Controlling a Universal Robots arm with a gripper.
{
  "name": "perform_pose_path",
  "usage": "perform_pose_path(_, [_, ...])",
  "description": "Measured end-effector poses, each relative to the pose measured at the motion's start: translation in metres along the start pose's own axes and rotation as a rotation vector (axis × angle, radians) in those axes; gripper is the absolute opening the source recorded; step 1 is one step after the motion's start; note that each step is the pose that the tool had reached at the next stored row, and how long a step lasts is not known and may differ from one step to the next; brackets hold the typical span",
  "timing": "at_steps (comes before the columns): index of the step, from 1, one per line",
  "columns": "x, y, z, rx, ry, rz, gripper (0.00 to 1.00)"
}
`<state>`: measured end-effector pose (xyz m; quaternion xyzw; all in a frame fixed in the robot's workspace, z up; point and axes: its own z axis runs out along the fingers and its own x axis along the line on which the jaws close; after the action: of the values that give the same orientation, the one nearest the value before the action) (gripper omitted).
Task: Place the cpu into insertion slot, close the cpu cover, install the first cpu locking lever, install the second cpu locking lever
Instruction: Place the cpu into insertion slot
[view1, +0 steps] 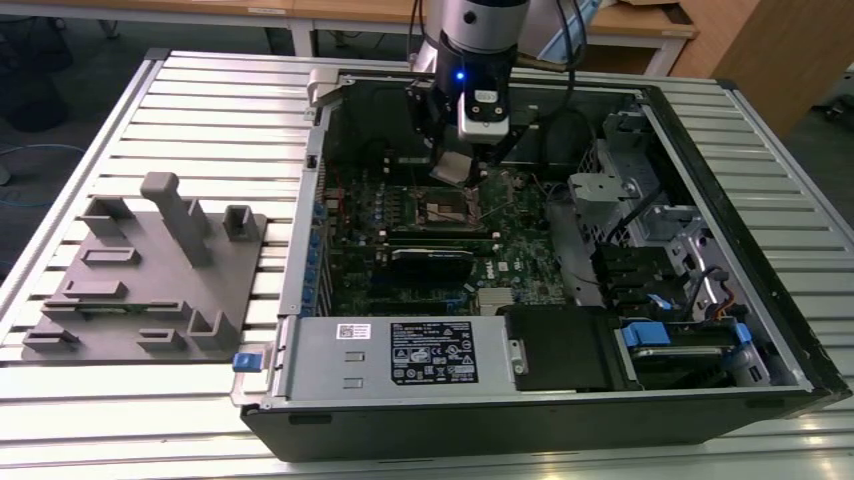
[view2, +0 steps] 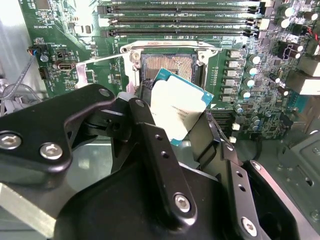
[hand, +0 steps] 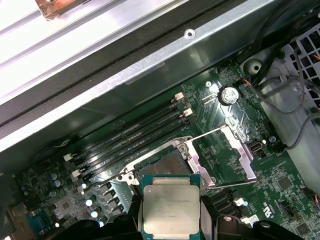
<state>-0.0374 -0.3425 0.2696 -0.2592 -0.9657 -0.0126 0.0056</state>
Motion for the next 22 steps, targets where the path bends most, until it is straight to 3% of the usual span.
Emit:
perform_pose_path(14, [0.0,0.0,0.0024,-0.0002,0.0,0.002,0.54])
perform_pose_path(22, [-0.0001,-0.0001,0.0049,-0.0026,-0.0029,0.138,0.54])
